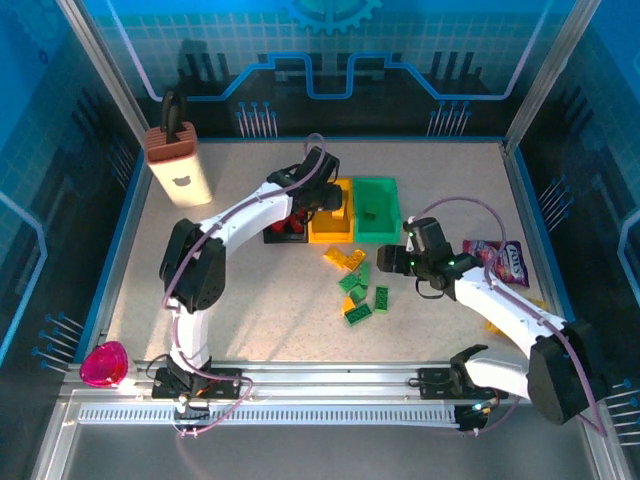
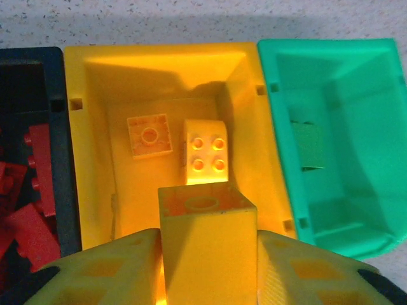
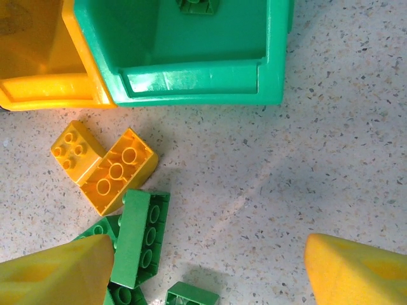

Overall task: Sort the legos into containers by color
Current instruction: Place the lego in the container, then pick up the lego from the center of the table.

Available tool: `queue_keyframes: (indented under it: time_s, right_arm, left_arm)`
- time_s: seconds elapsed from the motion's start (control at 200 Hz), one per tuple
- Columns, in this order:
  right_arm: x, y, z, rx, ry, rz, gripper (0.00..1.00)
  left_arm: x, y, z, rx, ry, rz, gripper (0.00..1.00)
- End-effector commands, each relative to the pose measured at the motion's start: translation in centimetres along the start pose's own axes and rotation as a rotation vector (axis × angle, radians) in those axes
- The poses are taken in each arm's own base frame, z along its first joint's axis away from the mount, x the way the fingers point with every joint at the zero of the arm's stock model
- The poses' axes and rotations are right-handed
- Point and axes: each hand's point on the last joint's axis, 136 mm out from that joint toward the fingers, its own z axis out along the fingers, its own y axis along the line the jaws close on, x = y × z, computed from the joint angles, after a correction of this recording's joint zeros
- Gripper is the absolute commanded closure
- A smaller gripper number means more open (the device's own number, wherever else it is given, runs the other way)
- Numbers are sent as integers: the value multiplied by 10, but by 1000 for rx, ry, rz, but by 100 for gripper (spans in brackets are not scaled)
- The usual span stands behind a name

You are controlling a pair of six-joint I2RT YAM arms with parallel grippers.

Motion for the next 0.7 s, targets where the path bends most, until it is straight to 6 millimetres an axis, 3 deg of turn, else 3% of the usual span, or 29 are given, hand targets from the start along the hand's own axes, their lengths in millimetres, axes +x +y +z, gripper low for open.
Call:
queue_keyframes:
  time_s: [0.0,0.195,0.315,0.555,0.695]
  right_arm:
    - [3,-6,-2,10,4,19,20]
    - [5,-1,0,-10,24,23,21]
    - [7,6,3,-20,38,9,21]
    - [11,16,12,-3,85,-26,21]
    - [8,22,11,6,98,-50,20]
  left_arm:
    - [-9,5,-2,-22,-4,37,54]
    - [-15,2,-14,-5,-26,38,36]
    - [-10,2,-27,23,-42,15,34]
    - [20,4,-55,87,-89,5,34]
    - [43,15,-63,103,-98,-6,33]
